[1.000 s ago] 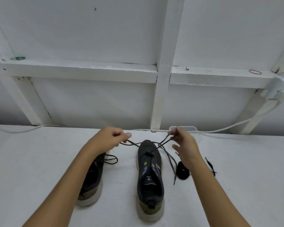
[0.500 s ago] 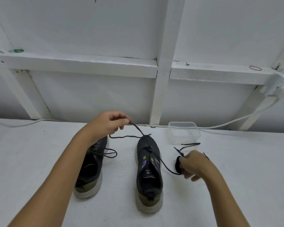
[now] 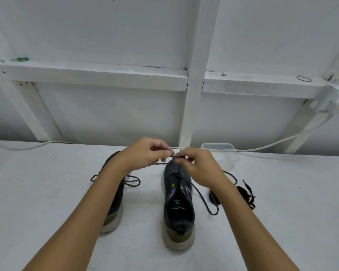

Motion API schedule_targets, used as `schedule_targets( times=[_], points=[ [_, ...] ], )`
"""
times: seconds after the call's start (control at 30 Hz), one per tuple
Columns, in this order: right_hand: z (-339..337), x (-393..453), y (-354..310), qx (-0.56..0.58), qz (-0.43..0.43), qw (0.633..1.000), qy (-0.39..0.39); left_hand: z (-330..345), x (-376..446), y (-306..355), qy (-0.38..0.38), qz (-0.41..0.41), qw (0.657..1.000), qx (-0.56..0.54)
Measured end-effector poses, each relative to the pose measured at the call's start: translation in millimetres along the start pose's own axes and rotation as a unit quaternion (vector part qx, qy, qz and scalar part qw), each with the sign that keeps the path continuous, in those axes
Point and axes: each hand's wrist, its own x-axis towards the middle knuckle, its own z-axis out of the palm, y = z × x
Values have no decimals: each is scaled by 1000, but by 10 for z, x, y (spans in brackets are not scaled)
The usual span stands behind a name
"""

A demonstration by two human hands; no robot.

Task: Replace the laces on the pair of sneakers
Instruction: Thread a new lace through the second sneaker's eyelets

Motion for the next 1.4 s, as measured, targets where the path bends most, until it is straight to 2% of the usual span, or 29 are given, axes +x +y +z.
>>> schedule_targets(
  times=[0.07,0.13,0.2,0.27,0.3,0.37,0.43,0.5,0.6,0.8,0.9,1.07,1.17,1.27,1.33,1.4],
  points=[
    [-20,59,64,8,38,999,30,-46,-25,-23,15,-7,1000,19],
    [-111,87,201,21,127,988,90,-136,-59,-82,33,-34,995,92],
    [-223,70,356,-38,203,969,133,-233,-101,-165,37,-66,982,173],
    [-280,10,422,-114,234,961,96,-266,-128,-233,39,-79,977,193],
    [-275,-14,401,-138,219,964,52,-250,-127,-250,44,-74,979,187],
    [-181,-30,265,-119,135,983,-19,-159,-92,-245,54,-52,982,173],
    [-44,-15,53,-63,37,996,-44,-32,-31,-206,49,-24,986,160],
    [58,42,-42,-89,-7,995,-41,62,9,-182,33,-4,988,149],
    [-3,132,31,-130,39,991,-6,60,-23,-255,35,-11,988,150],
    [-233,252,379,-129,157,976,81,15,-175,-538,8,-102,986,132],
    [-275,315,438,-127,186,968,113,72,-214,-613,-19,-122,987,100],
    [-218,321,501,-125,204,964,117,96,-257,-748,-52,-187,979,66],
    [-113,213,535,-116,206,963,126,144,-266,-783,-12,-212,976,53],
    [97,-3,509,-112,184,964,157,231,-219,-836,81,-196,975,59],
    [242,-128,481,-64,147,975,155,301,-176,-871,135,-188,972,-32],
    [346,-206,464,-27,142,987,76,363,-149,-895,147,-181,960,-155]
  ],
)
